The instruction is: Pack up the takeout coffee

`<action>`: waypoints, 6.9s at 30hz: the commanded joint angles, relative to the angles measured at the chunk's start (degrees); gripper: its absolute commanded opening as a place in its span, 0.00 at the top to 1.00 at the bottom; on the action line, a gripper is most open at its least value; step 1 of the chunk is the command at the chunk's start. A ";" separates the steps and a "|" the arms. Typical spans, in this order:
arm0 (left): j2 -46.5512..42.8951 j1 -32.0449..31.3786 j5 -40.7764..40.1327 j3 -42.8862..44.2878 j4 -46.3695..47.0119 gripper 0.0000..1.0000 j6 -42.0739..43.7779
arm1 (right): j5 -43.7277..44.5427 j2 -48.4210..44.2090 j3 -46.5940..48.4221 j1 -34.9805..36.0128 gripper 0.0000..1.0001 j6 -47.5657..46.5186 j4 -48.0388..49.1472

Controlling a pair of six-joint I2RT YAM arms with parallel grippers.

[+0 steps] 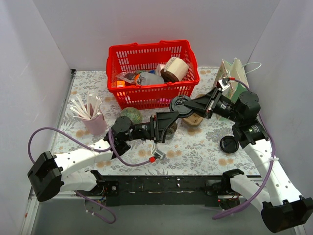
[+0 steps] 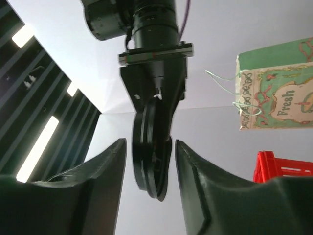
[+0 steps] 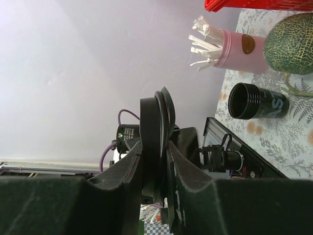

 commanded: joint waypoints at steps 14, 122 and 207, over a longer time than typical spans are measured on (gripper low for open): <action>-11.18 -2.47 1.16 -1.87 2.73 0.02 -49.85 | 3.29 1.06 0.73 -1.26 0.83 -4.81 6.65; 16.58 11.50 -28.81 8.42 -39.19 0.09 -158.89 | 12.70 34.29 -4.10 8.06 0.47 -45.25 2.16; 11.40 15.72 -25.13 -5.38 -32.69 0.50 -160.11 | 20.08 34.12 -1.63 14.74 0.45 -48.59 -9.44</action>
